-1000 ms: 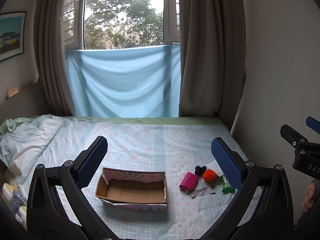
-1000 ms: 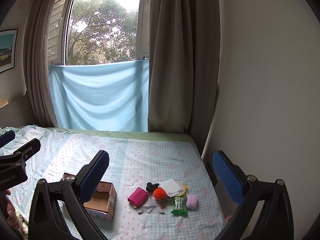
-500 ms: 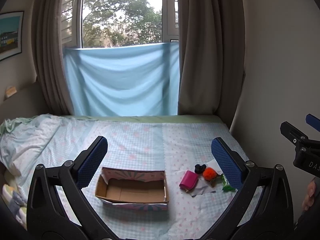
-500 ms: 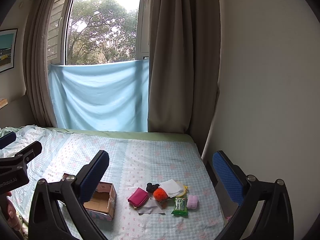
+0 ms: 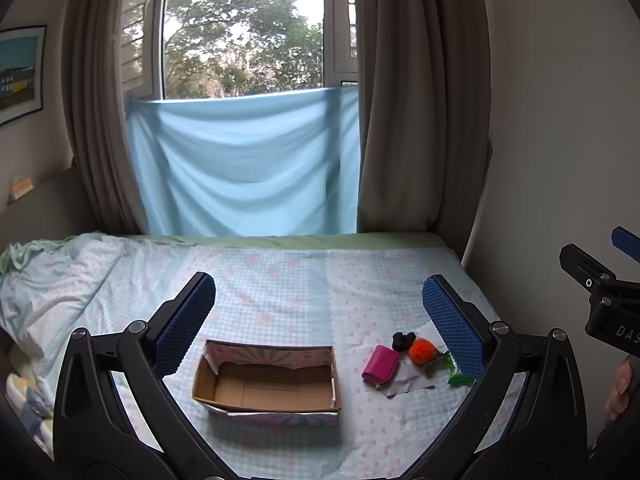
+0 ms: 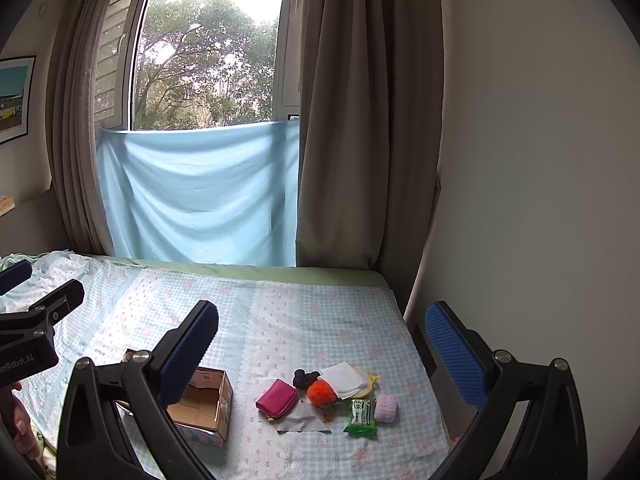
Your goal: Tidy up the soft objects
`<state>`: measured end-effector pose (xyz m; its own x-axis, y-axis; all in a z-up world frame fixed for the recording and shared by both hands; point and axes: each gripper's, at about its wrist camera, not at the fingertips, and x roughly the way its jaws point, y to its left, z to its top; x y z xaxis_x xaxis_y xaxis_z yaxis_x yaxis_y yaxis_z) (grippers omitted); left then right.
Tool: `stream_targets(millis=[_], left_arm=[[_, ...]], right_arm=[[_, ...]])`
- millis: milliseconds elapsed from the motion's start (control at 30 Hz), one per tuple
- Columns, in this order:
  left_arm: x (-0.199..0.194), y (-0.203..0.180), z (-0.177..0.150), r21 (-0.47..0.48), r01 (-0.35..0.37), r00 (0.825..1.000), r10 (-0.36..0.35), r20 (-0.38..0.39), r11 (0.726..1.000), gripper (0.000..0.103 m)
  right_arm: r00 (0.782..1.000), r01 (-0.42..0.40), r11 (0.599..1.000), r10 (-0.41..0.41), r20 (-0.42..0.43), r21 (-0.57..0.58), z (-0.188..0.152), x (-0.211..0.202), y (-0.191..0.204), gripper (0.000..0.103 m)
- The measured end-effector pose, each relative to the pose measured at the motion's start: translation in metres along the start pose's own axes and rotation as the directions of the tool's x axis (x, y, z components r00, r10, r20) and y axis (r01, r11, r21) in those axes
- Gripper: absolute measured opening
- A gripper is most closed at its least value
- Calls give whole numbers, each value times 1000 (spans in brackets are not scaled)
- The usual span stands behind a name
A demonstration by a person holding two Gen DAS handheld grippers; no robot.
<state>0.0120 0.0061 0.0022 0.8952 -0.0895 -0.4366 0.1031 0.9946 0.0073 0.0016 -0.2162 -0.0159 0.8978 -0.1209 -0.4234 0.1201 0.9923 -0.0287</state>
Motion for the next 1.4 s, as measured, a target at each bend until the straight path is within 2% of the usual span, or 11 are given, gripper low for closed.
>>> stream_targets(millis=[267,467,633,800,1000,1233,1400], left_arm=[[8,8,1,5,8,1000,-8,-14,1000,103],[26,12,1,28,19,998,-17,-53,999,103],[66,7,-10,28,110,982,-105,-156,993,103],[121,-16,-37,19,167,949,-156,-275,986,103],[193,-58,-73,23,201,901,-176,-396,979,103],[289,-105,-135,14,209,827,-169,-536,978,103],[356,-130,-181,15,184,770,-134,-624,983,103]], right_arm=[[1000,1,1000,-1,-7,6,1,3,5,103],[1000,-5,1000,6,-27,30,1,14,2,103],[993,49,997,-43,-106,51,-5,36,-9,103],[977,92,995,-84,-194,36,-22,71,-28,103],[961,22,1000,-21,-275,1,-51,137,-56,103],[923,-88,995,65,-379,-44,-98,244,-86,103],[879,-140,990,110,-464,-30,-135,319,-100,103]])
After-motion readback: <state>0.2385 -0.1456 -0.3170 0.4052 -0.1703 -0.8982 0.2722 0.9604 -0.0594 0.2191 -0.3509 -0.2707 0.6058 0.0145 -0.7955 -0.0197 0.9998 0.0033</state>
